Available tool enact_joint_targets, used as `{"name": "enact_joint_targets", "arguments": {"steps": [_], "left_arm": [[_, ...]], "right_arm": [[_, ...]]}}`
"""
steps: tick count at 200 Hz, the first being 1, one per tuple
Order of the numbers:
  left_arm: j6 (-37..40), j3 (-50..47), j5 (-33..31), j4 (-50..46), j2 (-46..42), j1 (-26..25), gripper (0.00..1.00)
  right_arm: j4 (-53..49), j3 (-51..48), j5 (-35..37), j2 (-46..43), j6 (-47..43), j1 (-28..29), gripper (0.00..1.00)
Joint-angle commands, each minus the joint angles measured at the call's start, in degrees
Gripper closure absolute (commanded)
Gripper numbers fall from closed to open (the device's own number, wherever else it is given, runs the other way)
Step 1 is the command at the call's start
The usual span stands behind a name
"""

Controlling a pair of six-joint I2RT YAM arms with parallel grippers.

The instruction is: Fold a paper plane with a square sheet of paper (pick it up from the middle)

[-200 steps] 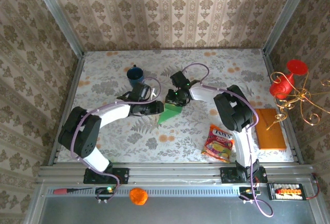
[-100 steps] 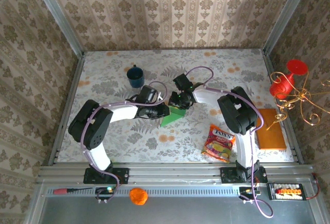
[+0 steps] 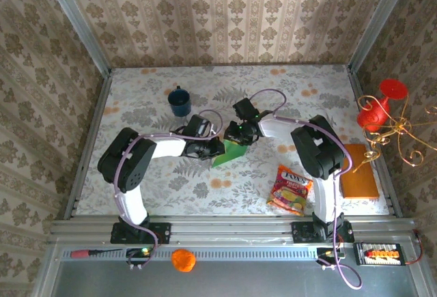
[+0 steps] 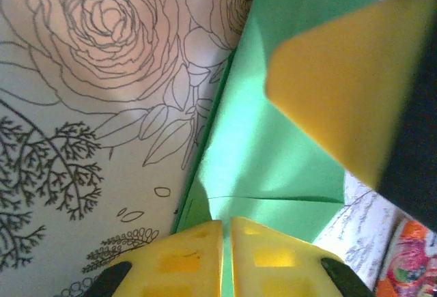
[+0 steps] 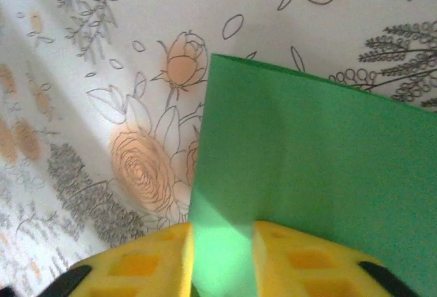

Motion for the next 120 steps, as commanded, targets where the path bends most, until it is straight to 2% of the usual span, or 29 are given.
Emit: {"name": "enact_joint_targets", "arguments": {"steps": [1,17,48,87,120], "left_arm": [[-3.4,-2.1,-0.4,-0.6,1.8,1.2,0.87],[-4.7,-2.7,0.4,-0.3,2.0,1.7,0.87],[-6.5,-2.5,2.3,0.0,2.6,2.3,0.87],[-8.5,-2.5,3.0,-0.3,2.5,2.8,0.86],[-9.2,-2.0,3.7,-0.4,3.1,3.0,0.86]], "right_arm": [[4.6,-3.1,-2.0,-8.2,0.5,-1.3,0.62],[8.6,-8.7,-1.5,-14.5,1.9,-2.1,0.55],[9.9,-18.2,-2.2,-20.5,7.0,-3.6,0.53],[13.3,-26.6,-5.3,-22.9,14.7,-3.7,0.54],[17.2,-29.4,-7.0,-21.5,19.4,-3.1,0.58]]}}
